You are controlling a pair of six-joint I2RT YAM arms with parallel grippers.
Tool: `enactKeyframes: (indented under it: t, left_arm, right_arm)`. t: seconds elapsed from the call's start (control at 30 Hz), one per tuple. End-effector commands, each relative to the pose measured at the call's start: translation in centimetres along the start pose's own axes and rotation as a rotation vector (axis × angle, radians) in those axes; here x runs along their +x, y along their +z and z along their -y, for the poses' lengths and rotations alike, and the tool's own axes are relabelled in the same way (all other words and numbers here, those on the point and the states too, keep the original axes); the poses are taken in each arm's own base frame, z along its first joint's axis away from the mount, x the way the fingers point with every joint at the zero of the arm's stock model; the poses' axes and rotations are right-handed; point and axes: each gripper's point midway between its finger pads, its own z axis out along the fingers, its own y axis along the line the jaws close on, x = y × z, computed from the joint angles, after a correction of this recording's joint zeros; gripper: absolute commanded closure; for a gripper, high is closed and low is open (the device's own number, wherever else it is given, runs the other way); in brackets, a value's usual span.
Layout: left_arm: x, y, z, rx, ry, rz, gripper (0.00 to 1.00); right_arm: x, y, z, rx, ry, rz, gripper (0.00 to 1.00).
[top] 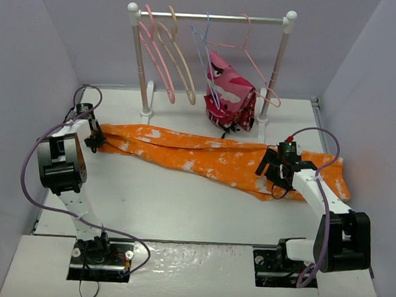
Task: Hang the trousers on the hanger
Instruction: Fold the trousers at the center of the board.
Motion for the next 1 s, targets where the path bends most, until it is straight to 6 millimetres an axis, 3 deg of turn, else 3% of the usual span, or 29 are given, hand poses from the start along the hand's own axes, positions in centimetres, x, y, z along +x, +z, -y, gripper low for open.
enactKeyframes:
  t: [0.0, 0.2, 0.33, 0.43, 0.57, 0.63, 0.7, 0.77, 0.97]
  left_arm:
    - [6.3, -2.0, -5.5, -0.222, 0.087, -0.227, 1.00]
    - [9.1, -6.1, -9.7, -0.374, 0.049, -0.268, 1.00]
    - [8.4, -7.5, -10.2, -0.368, 0.000, -0.213, 1.00]
    - [6.2, -8.9, -8.9, -0.285, -0.036, -0.106, 0.94]
    - [1.6, -13.1, -5.2, -0.073, -0.056, 0.156, 0.69]
    - [0.4, -14.9, -3.9, -0.005, -0.014, 0.238, 0.60]
    - [0.3, -15.8, -3.5, 0.021, -0.001, 0.260, 0.52]
    - [0.8, -15.9, -3.6, 0.016, -0.010, 0.230, 0.51]
    - [3.6, -14.2, -2.9, 0.040, -0.088, 0.096, 0.51]
  right_arm:
    - [-0.8, -0.5, -1.1, -0.044, -0.006, 0.031, 0.24]
    - [0.3, -0.5, -0.1, -0.006, 0.002, 0.000, 0.24]
    - [0.8, -0.4, 0.2, 0.009, -0.032, -0.015, 0.24]
    - [0.0, -0.9, -0.5, -0.012, -0.081, 0.005, 0.25]
    - [-1.7, -2.4, -2.7, -0.076, -0.138, 0.060, 0.25]
    - [-2.1, -2.9, -3.5, -0.104, -0.163, 0.079, 0.25]
    - [-2.3, -3.3, -4.1, -0.121, -0.186, 0.092, 0.24]
    - [-2.5, -3.5, -4.6, -0.134, -0.202, 0.101, 0.24]
    - [-2.4, -3.7, -5.1, -0.167, -0.217, 0.106, 0.23]
